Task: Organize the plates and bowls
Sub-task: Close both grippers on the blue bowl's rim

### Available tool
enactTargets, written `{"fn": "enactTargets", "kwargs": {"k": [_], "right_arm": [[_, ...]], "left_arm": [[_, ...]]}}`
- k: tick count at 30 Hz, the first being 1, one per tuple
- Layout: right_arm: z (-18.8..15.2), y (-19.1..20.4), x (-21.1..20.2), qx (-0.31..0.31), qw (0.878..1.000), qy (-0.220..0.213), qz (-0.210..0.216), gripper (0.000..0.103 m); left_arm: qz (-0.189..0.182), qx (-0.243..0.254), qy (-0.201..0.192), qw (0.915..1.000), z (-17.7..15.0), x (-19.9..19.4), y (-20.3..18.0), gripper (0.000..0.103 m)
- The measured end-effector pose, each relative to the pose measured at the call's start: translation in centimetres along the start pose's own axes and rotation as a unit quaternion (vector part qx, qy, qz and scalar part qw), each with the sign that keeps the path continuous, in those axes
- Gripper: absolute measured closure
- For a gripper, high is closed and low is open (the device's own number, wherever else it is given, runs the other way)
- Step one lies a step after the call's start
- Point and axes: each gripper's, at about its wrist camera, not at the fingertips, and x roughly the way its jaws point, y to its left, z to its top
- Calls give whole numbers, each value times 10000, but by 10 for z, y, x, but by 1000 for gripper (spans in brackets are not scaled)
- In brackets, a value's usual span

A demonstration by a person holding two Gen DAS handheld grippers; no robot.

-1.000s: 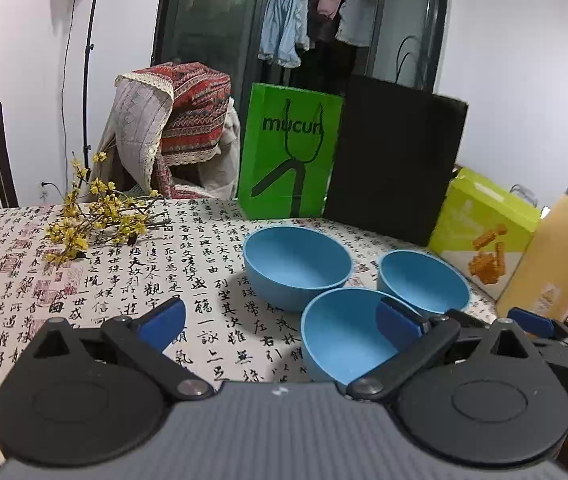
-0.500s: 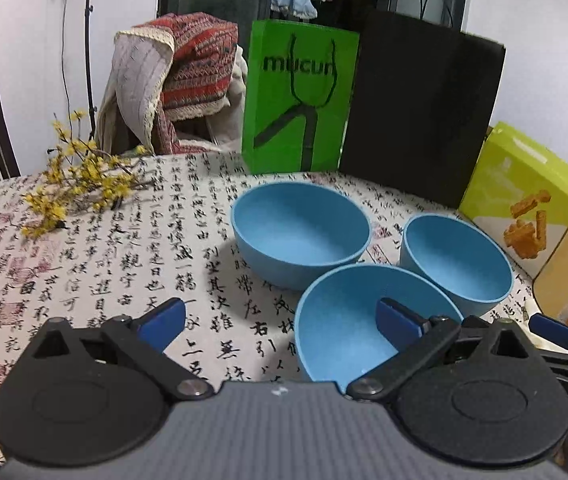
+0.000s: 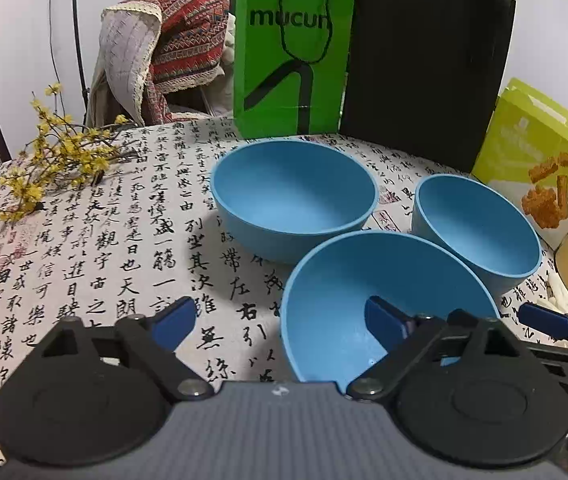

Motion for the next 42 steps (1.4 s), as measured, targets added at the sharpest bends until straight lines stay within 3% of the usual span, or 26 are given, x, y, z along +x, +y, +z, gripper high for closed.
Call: {"fn": "enactTargets", "kwargs": {"k": [4,8,20,25,29,35,42], "right_arm": [[0,1,5,-35,9999,98,-33,25],[0,1,9,-2,9998,221,-24,37],[-2,3,15,39,9993,376,-32,51],[-1,4,18,63,9989,455,-24,62],[-1,3,19,145,9985,524,73,78],[-3,-2,20,414,9971,587,262,93],[-4,-3,17,535,9965,573,282,93]], "left_arm": [[-51,40,15,10000,-2,4,-3,21],[-136,98,87,9998,-4,8,-5,33],[-344,66,276,9990,-7,20,-10,64],[-283,36,291,9992,-7,23,-9,77],[-256,7,315,9992,-7,25,-7,89],[-271,16,311,9991,-9,26,-9,94],[-278,43,343,9990,-12,27,-10,94]]}}
